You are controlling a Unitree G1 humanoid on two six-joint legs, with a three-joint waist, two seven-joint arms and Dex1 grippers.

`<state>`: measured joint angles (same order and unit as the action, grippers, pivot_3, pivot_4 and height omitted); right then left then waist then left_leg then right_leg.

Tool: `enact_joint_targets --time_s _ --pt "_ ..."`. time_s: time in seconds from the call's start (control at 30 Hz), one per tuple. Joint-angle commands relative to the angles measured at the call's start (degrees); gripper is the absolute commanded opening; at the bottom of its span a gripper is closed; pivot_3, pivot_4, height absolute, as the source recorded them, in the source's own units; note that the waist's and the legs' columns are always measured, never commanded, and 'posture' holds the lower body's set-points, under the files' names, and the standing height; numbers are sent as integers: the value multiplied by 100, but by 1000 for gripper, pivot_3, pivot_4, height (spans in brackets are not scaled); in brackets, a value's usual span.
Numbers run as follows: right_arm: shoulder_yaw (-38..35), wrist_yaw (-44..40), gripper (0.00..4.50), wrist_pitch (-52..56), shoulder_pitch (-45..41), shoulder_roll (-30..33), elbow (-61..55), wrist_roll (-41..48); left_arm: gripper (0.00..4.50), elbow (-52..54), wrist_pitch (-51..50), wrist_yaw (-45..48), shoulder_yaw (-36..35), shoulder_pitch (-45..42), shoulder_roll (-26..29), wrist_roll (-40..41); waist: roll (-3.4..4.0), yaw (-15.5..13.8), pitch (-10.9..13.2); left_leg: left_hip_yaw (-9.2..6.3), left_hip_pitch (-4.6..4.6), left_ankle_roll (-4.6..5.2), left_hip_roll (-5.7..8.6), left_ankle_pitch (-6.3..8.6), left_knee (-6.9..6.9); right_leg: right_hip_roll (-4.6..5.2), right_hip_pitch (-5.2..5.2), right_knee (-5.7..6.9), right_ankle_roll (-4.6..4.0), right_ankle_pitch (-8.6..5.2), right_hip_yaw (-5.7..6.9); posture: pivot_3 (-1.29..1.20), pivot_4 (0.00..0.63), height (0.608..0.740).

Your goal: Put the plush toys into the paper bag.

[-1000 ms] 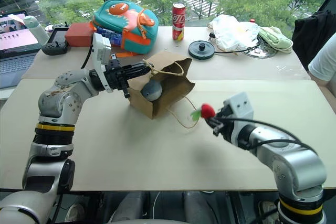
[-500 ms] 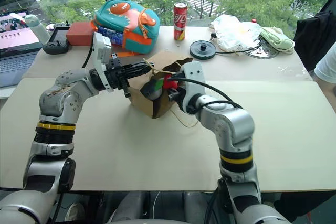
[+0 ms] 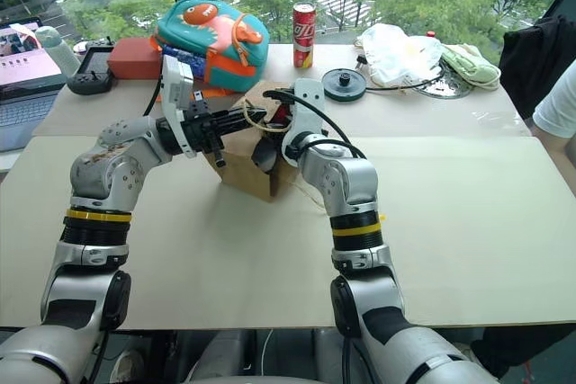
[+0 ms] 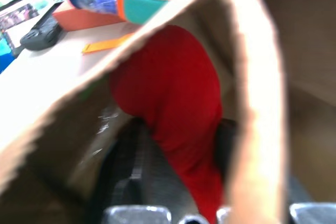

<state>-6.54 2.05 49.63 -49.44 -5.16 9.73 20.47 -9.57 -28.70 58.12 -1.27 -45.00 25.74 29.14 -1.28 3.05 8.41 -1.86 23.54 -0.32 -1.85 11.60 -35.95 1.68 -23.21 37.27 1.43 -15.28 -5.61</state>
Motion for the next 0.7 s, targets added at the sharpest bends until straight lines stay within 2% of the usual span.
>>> enact_joint_targets --time_s 0.03,0.1,0.13,0.3,0.53,0.7 --pt "-29 3 3628 -144 -97 -131 -214 62 0 113 127 32 -51 -162 30 -11 1 5 0 0 3 0 1 0 0 1 -1 -1 0 0 0 0 150 739" --pt "72 -48 4288 19 -35 -54 -281 34 0 123 121 24 -55 -157 27 -5 1 14 0 0 2 0 0 0 2 1 -1 0 0 0 1 0 150 739" --pt "113 -60 4478 72 -21 -19 -299 11 0 126 119 22 -57 -155 26 -3 1 21 0 -1 2 0 -1 0 4 0 -3 0 0 0 2 0 150 739" --pt "232 -245 4478 386 167 262 -713 58 0 135 114 12 -58 -152 25 -4 1 58 0 -2 0 0 -2 0 5 -2 -3 3 0 0 3 0 150 739" --pt "337 -1007 4478 1404 1009 1467 -2471 464 0 154 132 9 -65 -117 29 -6 1 14 0 -8 16 0 4 0 -1 2 -1 -9 0 0 7 0 150 739" --pt "193 -1338 4478 1854 1454 2060 -3366 756 0 170 138 11 -74 -87 44 -6 1 28 0 -7 13 1 0 0 0 -4 -2 -13 1 -1 5 0 150 739"
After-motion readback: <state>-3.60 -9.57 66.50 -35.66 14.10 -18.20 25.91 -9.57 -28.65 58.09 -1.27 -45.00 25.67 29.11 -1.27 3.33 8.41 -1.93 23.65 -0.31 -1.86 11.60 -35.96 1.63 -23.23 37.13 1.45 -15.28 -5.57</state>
